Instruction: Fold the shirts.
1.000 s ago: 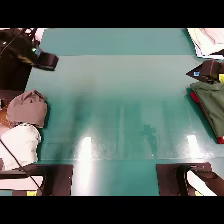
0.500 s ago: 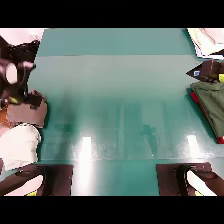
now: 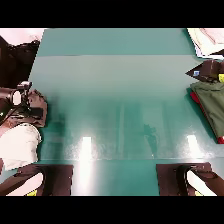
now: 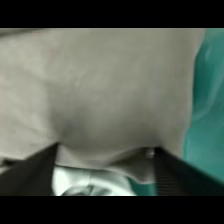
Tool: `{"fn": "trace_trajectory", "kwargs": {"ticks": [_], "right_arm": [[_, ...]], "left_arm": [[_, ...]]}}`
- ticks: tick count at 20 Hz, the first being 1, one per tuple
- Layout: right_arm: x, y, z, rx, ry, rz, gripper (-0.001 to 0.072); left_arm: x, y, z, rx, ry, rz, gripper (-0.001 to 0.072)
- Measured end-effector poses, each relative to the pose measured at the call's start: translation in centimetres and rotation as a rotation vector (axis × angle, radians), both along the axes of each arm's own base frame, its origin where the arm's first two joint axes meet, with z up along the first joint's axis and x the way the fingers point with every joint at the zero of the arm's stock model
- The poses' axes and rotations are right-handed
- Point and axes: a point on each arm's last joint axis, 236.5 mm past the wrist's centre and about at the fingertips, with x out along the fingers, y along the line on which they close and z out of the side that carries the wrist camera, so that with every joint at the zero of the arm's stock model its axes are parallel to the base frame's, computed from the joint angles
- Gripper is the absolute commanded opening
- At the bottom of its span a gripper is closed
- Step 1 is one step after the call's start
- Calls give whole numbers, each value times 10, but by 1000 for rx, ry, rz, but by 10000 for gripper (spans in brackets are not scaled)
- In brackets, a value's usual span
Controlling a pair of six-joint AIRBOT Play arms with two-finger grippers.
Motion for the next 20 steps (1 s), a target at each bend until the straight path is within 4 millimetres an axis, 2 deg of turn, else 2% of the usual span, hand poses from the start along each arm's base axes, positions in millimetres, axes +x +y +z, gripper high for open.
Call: {"fn": "trace_trajectory", "kwargs": {"ticks": [1,3,5,7,9,11,12,14,16,18,20], "right_arm": [[0,0,0,0,1,0,14],[-1,0,-1,1,5,3,14],[-1,1,-1,1,6,3,14],[-1,0,0,1,4,1,14],[2,0,8,0,-22,-3,14],[6,-1,25,-3,-72,-11,14],[7,-2,34,-5,-98,-14,14],[11,-3,55,-12,-160,-24,14],[14,-5,75,-15,-222,-35,14],[16,-6,93,-18,-276,-46,14],[16,-7,106,-19,-315,-53,14]], "left_arm": [[2,0,-1,-3,-10,2,26],[6,0,-1,-7,-28,6,25],[14,-1,7,-13,-55,8,25],[30,-6,31,-23,-100,-15,25],[54,-22,77,-41,-186,-85,24],[77,-57,140,-92,-309,-191,25],[84,-82,175,-132,-372,-258,24],[85,-137,240,-230,-488,-409,24],[71,-192,295,-321,-584,-571,25],[52,-240,331,-389,-649,-721,24],[37,-278,343,-439,-665,-835,24]]}}
